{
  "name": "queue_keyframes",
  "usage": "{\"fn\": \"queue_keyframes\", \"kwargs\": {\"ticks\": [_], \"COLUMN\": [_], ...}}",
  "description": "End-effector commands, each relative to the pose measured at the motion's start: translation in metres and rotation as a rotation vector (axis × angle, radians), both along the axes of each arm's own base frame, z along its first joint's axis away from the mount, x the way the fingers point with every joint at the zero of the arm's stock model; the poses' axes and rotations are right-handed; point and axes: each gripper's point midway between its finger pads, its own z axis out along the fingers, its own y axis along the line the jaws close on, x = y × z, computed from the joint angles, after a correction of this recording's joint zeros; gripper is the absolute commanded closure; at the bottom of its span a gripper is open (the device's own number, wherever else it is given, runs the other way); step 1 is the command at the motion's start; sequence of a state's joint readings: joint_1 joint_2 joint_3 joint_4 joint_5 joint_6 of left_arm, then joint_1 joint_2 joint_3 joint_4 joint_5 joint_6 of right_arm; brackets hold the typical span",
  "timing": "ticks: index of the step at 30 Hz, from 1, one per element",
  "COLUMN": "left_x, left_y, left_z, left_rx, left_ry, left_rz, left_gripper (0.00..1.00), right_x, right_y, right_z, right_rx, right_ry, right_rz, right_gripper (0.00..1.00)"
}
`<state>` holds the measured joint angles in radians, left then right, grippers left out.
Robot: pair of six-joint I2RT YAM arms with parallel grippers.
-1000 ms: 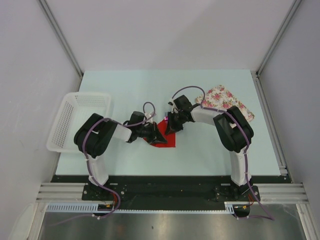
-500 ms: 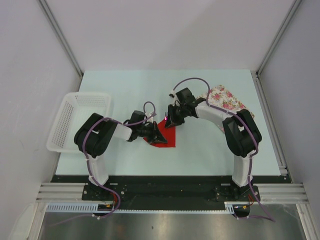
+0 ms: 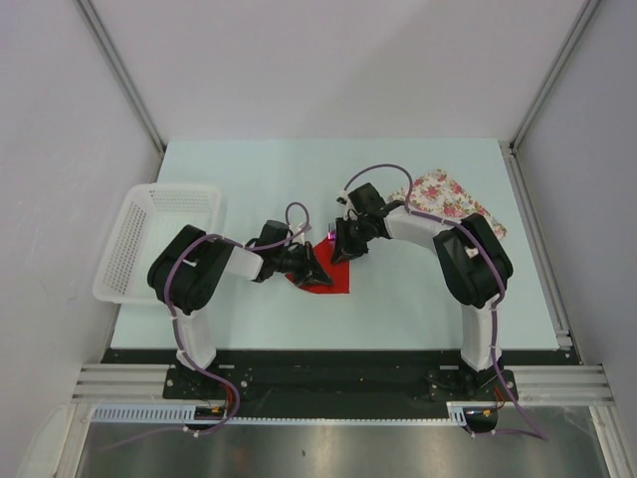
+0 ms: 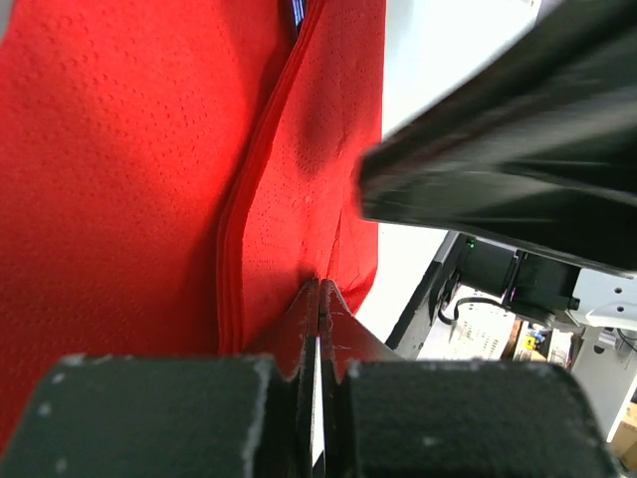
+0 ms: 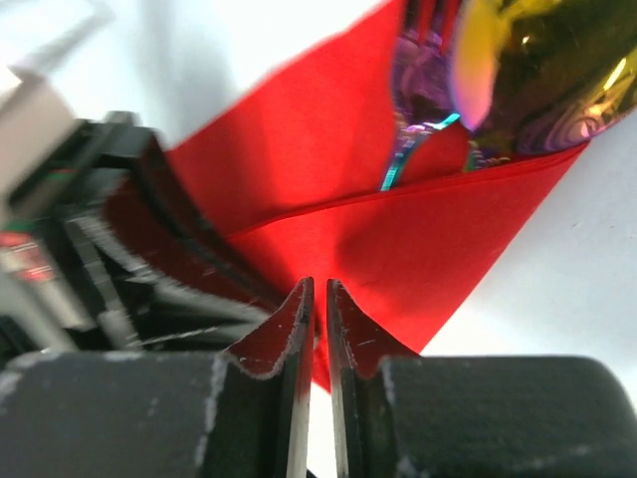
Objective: Place the utensils on the paper napkin and roll it up
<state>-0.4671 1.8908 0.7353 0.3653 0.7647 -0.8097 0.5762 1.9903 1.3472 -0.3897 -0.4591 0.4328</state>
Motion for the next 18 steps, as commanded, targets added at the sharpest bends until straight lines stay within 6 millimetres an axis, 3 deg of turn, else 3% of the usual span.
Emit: {"fn": "queue_keyframes", "kwargs": {"ticks": [1,9,15,18], "left_x": [0.0,-0.001,0.0,0.0], "left_y": [0.007,0.008,0.008,0.008], "left_z": [-0.019,-0.019,-0.017,-0.018], "left_rx": [0.069,0.076,0.072,0.075], "left_ry": [0.011,0.01,0.005,0.006], "left_rz": [0.028,0.027,0.027,0.027], "left_gripper": [1.0,0.99,0.99,1.0], "right_x": [0.002,-0.004,0.0,0.003], "right_y": [0.004,-0.003,0.012,0.017], "right_z": [-0.012,-0.038,0.004,0.016], "right_rx": [0.003,-0.074,0.028,0.048], "right_ry": [-0.011,0.013,-0.055,-0.091], "right_rz": [0.003,0.001,0.017,0.019], "right_gripper": [0.86,0.9,0.89,0.89]}}
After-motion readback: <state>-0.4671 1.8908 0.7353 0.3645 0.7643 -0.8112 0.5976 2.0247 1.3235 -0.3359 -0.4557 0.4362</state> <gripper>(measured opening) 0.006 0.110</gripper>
